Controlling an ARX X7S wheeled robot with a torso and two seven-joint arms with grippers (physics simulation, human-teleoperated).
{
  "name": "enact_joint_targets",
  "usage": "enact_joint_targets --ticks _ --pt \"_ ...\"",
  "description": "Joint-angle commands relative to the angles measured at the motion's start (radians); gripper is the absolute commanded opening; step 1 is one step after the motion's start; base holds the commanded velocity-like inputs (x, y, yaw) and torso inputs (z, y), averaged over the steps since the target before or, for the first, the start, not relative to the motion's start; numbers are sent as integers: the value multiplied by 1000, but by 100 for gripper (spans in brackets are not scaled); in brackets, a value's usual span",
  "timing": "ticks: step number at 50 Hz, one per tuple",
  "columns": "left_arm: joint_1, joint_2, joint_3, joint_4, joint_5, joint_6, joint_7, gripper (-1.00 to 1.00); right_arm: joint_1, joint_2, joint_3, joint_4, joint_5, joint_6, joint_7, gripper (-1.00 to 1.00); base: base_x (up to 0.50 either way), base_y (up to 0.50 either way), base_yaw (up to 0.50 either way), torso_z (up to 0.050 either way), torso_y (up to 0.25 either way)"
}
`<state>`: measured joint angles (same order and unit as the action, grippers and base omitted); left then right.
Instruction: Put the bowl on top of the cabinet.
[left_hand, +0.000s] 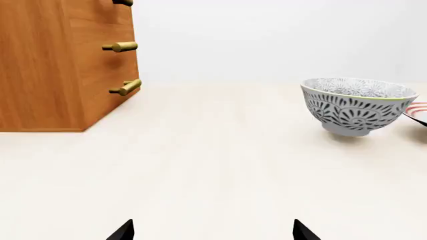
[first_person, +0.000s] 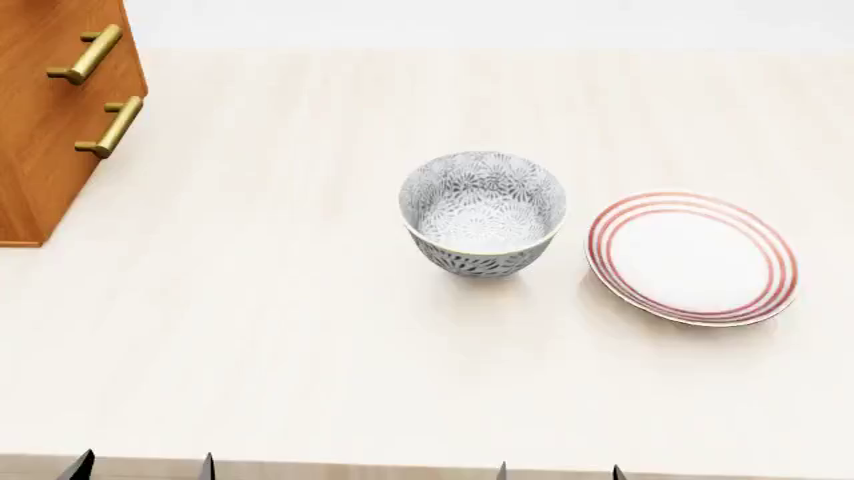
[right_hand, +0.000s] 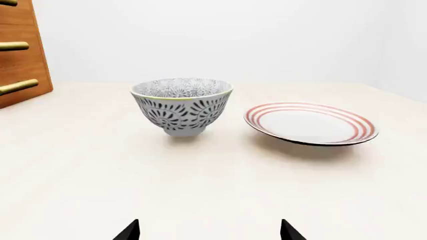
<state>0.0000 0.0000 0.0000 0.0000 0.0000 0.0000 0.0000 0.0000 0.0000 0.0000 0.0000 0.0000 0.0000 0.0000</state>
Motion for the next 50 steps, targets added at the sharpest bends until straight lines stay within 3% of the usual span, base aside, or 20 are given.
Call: enact_joint_targets --ticks 1,25,50 --pt "1 -12 8 -3 -12 18 -44 100 -2 17 -21 -6 16 5 16 100 0 0 0 0 0" --pt "1 -70 78 -17 -93 53 -66 100 20 62 -73 -11 82 77 85 100 0 0 0 0 0" --pt "19 -101 126 2 -95 77 -100 100 12 81 -104 -9 63 26 178 100 0 24 0 0 0"
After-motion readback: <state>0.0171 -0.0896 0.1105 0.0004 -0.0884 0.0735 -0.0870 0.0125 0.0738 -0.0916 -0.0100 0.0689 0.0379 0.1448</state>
